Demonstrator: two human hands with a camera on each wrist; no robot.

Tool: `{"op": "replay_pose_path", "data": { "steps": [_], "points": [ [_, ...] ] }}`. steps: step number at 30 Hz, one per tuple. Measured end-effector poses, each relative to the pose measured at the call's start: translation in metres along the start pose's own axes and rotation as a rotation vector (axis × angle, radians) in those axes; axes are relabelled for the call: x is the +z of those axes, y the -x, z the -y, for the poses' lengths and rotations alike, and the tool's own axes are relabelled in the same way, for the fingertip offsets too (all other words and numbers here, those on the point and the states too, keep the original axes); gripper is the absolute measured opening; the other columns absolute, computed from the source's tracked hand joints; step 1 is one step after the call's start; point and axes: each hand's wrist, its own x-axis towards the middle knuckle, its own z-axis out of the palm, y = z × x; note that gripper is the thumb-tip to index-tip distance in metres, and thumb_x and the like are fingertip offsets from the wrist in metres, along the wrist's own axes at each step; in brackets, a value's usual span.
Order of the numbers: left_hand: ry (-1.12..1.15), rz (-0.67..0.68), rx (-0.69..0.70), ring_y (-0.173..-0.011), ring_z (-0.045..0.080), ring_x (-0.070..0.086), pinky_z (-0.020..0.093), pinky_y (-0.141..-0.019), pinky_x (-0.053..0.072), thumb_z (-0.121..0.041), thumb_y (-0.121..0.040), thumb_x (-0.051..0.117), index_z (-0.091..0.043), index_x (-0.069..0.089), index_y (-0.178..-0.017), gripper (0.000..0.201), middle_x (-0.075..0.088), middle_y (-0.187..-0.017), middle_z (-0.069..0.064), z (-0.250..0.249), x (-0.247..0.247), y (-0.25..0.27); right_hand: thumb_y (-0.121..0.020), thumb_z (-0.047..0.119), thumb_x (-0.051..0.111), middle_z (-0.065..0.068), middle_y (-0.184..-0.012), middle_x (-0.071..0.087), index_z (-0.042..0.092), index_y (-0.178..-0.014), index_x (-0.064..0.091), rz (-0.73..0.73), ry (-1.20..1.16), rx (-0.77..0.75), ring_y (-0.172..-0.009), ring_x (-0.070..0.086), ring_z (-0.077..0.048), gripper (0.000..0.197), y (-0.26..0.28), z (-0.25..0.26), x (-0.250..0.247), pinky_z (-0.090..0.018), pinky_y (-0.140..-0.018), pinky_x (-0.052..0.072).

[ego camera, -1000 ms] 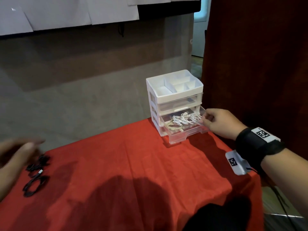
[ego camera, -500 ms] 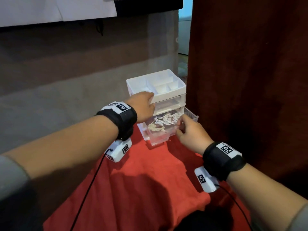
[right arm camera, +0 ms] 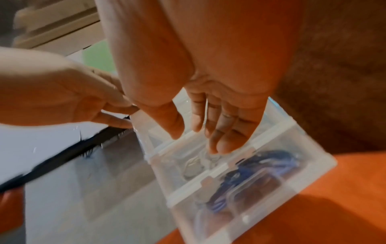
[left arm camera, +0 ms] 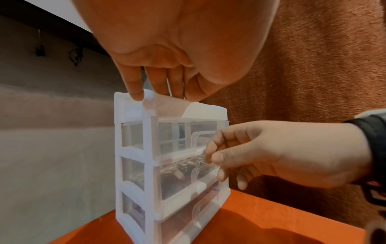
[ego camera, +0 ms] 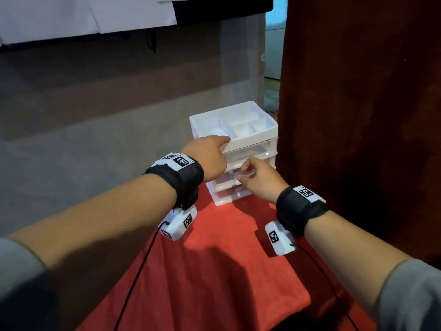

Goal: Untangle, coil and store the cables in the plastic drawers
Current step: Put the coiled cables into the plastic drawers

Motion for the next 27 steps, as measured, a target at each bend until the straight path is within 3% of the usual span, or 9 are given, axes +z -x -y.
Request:
{"op": "replay_pose_path", "data": {
  "steps": [2,4,6,9,13,18,22,25,27],
  "points": [
    [0.009,0.007,-0.005,-0.136,0.026,0.050,0.028,-0.105,0.041,-0.016,-0.091,0.044,-0.036,0.045,-0.150,0.062,0.050,-0.153,-0.006,0.001,0.000,0.000,-0.091,0.020,0.072,-0.002,-0.096,0.062,0.017,-0.110,0.059,0.022,-0.285,0.062,-0.074,0.065,-0.017,0.023,0.005,0.006,0.004,-0.035,-0.073,0.056],
    [0.016,0.019,-0.013,-0.138,0.025,0.049,0.029,-0.107,0.040,-0.016,-0.090,0.044,-0.037,0.045,-0.150,0.064,0.049,-0.154,-0.006,0.002,-0.001,0.000,-0.093,0.015,0.070,-0.008,-0.098,0.060,0.015,-0.125,0.056,0.062,-0.516,0.139,-0.079,0.066,-0.024,0.034,0.009,0.014,0.010,-0.039,-0.072,0.056],
    [0.026,0.028,-0.025,-0.138,0.025,0.048,0.029,-0.108,0.040,-0.019,-0.092,0.043,-0.037,0.045,-0.150,0.061,0.049,-0.154,-0.006,0.004,-0.001,-0.001,-0.091,0.017,0.072,-0.007,-0.096,0.061,0.018,-0.127,0.056,0.083,-0.601,0.171,-0.081,0.064,-0.023,0.039,0.010,0.020,0.015,-0.038,-0.069,0.053],
    [0.060,0.046,-0.037,-0.136,0.022,0.050,0.028,-0.107,0.040,-0.035,-0.100,0.038,-0.038,0.049,-0.146,0.048,0.054,-0.150,-0.007,0.006,-0.002,-0.005,-0.090,0.018,0.072,-0.008,-0.095,0.064,0.020,-0.114,0.058,0.059,-0.651,0.211,-0.083,0.062,-0.024,0.028,0.012,0.024,0.015,-0.037,-0.067,0.049],
    [0.090,0.082,-0.016,-0.125,0.022,0.056,0.027,-0.093,0.040,-0.045,-0.105,0.032,-0.038,0.058,-0.137,0.042,0.063,-0.137,-0.006,0.007,-0.006,-0.012,-0.093,0.012,0.069,-0.011,-0.092,0.071,0.016,-0.105,0.055,0.056,-0.680,0.227,-0.079,0.062,-0.024,0.018,0.034,0.026,0.003,-0.029,-0.055,0.044],
    [0.076,0.066,-0.027,-0.134,0.022,0.052,0.029,-0.106,0.040,-0.044,-0.102,0.036,-0.039,0.052,-0.144,0.044,0.057,-0.146,-0.009,0.011,0.000,-0.015,-0.096,0.010,0.066,-0.013,-0.087,0.068,0.010,-0.114,0.054,0.097,-0.702,0.211,-0.069,0.062,-0.021,0.022,0.073,0.021,-0.010,-0.030,-0.055,0.044],
    [0.103,0.052,-0.016,-0.139,0.021,0.047,0.027,-0.110,0.036,-0.038,-0.104,0.039,-0.035,0.048,-0.149,0.046,0.050,-0.153,-0.007,0.011,0.003,-0.013,-0.097,0.012,0.067,-0.008,-0.083,0.071,0.010,-0.117,0.055,0.116,-0.682,0.217,-0.069,0.064,-0.021,0.024,0.082,0.020,-0.014,-0.030,-0.057,0.045],
    [0.172,-0.043,0.038,-0.150,0.018,0.030,0.027,-0.119,0.023,-0.028,-0.104,0.045,-0.027,0.042,-0.153,0.049,0.035,-0.163,-0.002,0.018,-0.003,0.000,-0.097,0.014,0.065,-0.006,-0.080,0.071,0.010,-0.111,0.055,0.075,-0.652,0.265,-0.068,0.062,-0.020,0.018,0.083,0.024,-0.011,-0.029,-0.055,0.043],
    [0.245,-0.158,0.065,-0.149,0.015,0.033,0.023,-0.119,0.021,-0.025,-0.103,0.049,-0.025,0.048,-0.149,0.046,0.041,-0.160,-0.002,0.032,-0.012,0.022,-0.097,0.014,0.062,-0.005,-0.076,0.070,0.012,-0.103,0.055,0.079,-0.608,0.270,-0.065,0.061,-0.018,0.009,0.087,0.028,-0.007,-0.026,-0.053,0.041]
  ]
}}
